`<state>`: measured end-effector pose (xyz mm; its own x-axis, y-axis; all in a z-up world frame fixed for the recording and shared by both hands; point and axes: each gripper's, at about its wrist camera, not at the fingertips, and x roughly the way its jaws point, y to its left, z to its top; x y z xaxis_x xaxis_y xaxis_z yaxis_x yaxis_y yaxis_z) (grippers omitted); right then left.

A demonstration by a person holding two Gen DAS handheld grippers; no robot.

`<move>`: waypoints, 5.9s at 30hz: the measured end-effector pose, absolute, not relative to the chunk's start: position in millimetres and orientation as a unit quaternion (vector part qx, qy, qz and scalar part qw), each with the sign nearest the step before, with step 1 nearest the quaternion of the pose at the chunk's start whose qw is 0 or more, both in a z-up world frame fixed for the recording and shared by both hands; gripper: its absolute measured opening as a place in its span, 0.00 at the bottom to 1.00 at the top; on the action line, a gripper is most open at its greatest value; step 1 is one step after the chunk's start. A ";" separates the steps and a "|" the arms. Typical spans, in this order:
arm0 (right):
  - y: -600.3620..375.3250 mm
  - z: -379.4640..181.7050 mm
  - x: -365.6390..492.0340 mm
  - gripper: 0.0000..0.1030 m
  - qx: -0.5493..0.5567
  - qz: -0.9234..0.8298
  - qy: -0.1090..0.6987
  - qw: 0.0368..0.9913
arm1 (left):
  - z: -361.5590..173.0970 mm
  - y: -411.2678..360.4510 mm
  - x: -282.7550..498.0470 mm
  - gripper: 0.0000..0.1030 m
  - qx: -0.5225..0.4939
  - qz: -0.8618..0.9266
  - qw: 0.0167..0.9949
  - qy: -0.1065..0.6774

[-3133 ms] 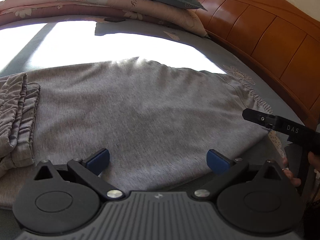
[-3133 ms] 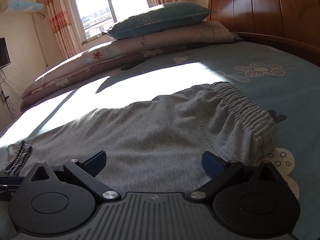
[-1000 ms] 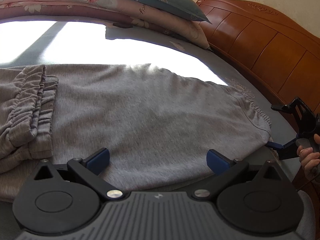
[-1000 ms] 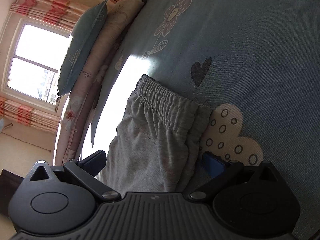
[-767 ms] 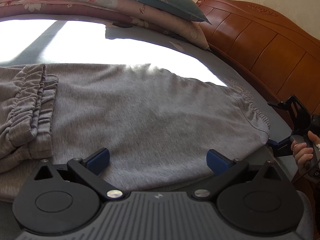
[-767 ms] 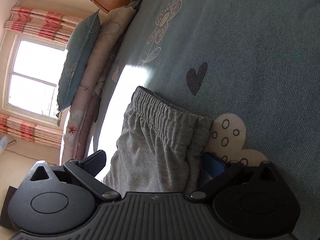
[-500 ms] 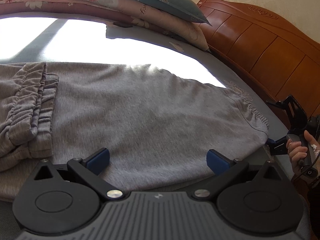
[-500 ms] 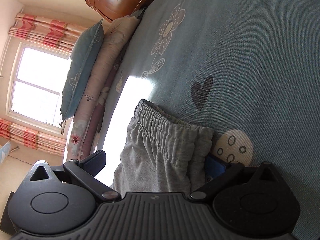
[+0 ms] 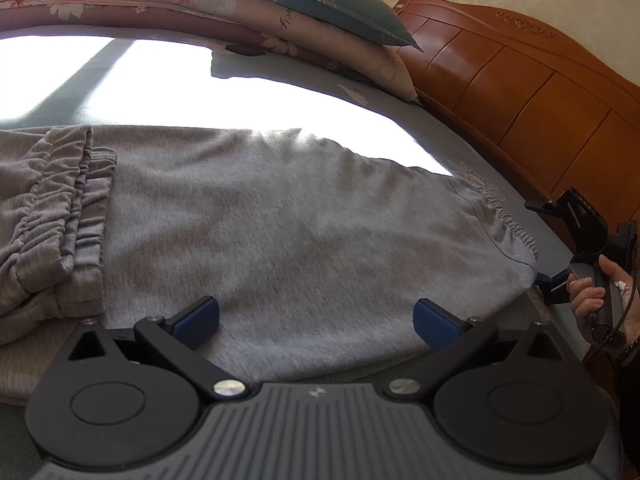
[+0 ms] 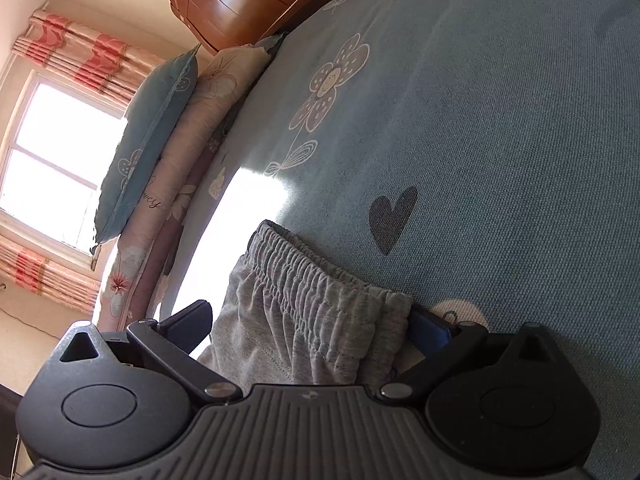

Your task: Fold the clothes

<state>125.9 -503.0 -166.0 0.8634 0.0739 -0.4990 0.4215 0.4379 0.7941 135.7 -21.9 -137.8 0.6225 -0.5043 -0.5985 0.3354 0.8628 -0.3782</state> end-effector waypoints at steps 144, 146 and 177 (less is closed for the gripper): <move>-493.4 -190.9 144.9 0.22 0.356 0.059 0.311 0.879 | -142.7 -80.9 116.4 0.99 -0.022 -0.286 0.903 0.321; -490.4 -189.5 144.3 0.22 0.350 0.053 0.309 0.883 | -140.9 -77.0 115.7 0.99 -0.029 -0.284 0.902 0.323; -351.9 -41.4 153.2 0.24 0.188 0.004 0.283 0.941 | -66.1 81.5 110.1 1.00 -0.141 -0.105 0.949 0.262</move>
